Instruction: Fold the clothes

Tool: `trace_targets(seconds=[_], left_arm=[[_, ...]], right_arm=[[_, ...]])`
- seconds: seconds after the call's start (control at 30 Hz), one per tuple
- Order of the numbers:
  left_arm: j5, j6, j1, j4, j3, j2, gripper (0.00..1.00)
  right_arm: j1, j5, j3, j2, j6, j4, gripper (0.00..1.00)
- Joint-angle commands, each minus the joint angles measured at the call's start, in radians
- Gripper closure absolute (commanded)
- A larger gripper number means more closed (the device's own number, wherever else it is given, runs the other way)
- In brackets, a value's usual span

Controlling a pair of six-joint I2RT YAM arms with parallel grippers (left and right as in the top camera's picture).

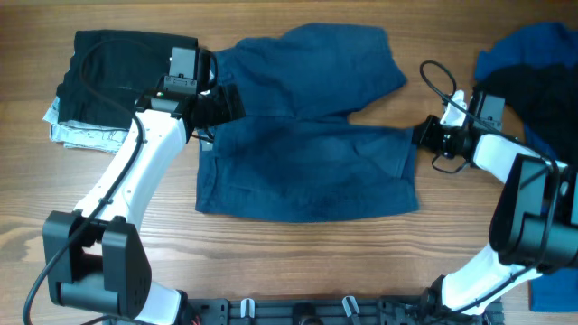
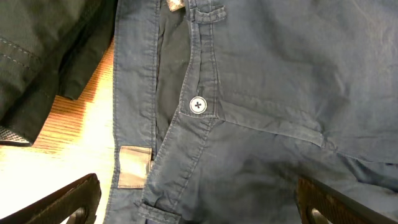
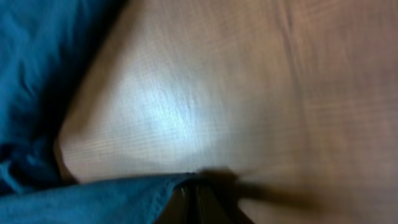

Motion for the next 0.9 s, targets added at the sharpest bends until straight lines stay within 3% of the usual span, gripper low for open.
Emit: trace_targets(seconds=[0.0,0.2,0.3,0.4,0.53,0.6,0.77,0.83,0.87], left_arm=[[-0.017,0.008,0.005,0.006,0.003,-0.005,0.0],[-0.017,0.008,0.005,0.024,0.003,-0.005,0.0],[-0.017,0.008,0.005,0.029,0.003,-0.005,0.0],[-0.023,0.008,0.005,0.035,0.003,-0.005,0.0],[-0.049,0.008,0.005,0.052,0.003,-0.008,0.0],[-0.051,0.008,0.005,0.062,0.003,-0.016,0.0],[-0.039,-0.029,0.005,0.043,0.005,-0.103,0.0],[-0.003,-0.058,0.005,0.003,0.005,-0.147,0.0],[0.014,-0.068,0.005,-0.015,0.005,-0.158,0.0]], right_arm=[[0.003,0.082,-0.015,0.154,-0.021,0.091,0.96],[0.002,0.166,-0.008,0.272,-0.031,0.333,0.96],[0.002,0.259,0.006,0.272,-0.129,0.422,0.96],[0.002,0.314,0.046,0.272,-0.232,0.462,0.96],[0.002,0.312,0.14,0.254,-0.245,0.44,0.96],[0.002,0.282,0.167,0.23,-0.23,0.419,0.86],[0.002,0.257,0.198,0.079,-0.234,0.331,0.31],[0.002,0.257,0.198,-0.003,-0.234,0.28,0.2],[0.002,0.257,0.198,-0.035,-0.233,0.252,0.19]])
